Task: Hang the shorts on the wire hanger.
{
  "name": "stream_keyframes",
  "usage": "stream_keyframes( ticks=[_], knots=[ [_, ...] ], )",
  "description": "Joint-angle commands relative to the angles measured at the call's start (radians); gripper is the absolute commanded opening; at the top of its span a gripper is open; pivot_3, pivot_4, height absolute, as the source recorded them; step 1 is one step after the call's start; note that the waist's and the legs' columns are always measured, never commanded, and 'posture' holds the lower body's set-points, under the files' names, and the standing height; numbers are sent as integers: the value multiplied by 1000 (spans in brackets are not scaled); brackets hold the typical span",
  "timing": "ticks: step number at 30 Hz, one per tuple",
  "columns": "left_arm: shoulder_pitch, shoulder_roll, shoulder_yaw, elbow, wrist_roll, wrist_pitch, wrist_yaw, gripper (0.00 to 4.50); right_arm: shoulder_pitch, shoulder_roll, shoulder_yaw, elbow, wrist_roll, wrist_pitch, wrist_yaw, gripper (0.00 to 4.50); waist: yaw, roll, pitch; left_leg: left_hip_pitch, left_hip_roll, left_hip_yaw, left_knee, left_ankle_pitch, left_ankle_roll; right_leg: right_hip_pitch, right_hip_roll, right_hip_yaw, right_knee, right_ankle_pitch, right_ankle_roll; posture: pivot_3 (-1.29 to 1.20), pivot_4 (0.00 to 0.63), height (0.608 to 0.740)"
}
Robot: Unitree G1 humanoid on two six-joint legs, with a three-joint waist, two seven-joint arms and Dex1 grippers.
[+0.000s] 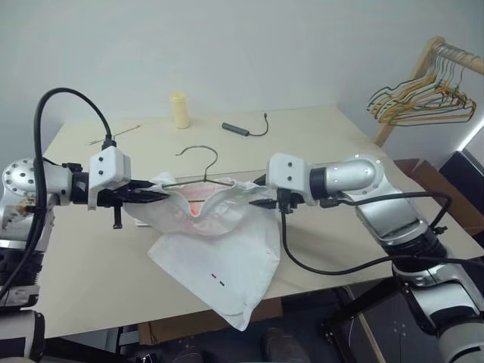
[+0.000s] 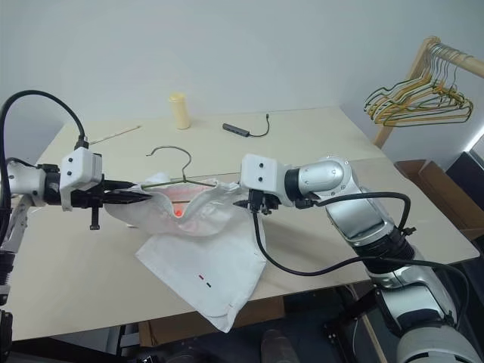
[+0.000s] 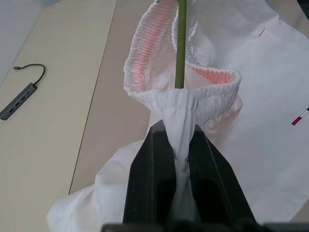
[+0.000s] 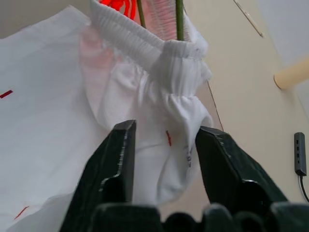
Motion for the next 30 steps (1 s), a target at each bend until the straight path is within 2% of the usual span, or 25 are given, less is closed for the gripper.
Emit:
stream_keyframes(
  ticks=[1,7,14,17,22,25,30],
  knots=[
    [-29,0,27,-25,-32,-5,-7,0,-22,10,-30,17,10,-22,15,2406,-1,0,0,0,0,0,0,0,0,0,0,0,0,0,0,-111,0,740],
    [-18,1,28,-44,-41,5,-20,0,-48,48,-31,83,-13,-21,0,2406,-3,0,0,0,0,0,0,0,0,0,0,0,0,0,0,-105,0,740],
    [-10,2,29,-65,-56,15,-25,0,-80,87,-33,118,24,15,48,2406,-3,0,0,0,0,0,0,0,0,0,0,0,0,0,0,-98,0,740],
    [-6,0,34,-65,-55,16,-17,0,-88,85,-28,121,31,28,77,1831,-2,0,0,0,0,0,0,0,0,0,0,0,0,0,0,-95,0,740],
    [-2,1,39,-60,-47,5,-6,0,-79,74,-16,118,13,13,92,156,-1,0,0,0,0,0,0,0,0,0,0,0,0,0,0,-94,0,740],
    [-7,-8,41,-43,-44,-5,6,0,-75,73,-19,117,10,12,93,22,-1,0,0,0,0,0,0,0,0,0,0,0,0,0,0,-97,0,740],
    [-34,-35,49,-4,-38,-21,42,1586,-64,71,-29,113,8,32,81,0,-1,0,0,0,0,0,0,0,0,0,0,0,0,0,0,-105,0,740]
  ],
)
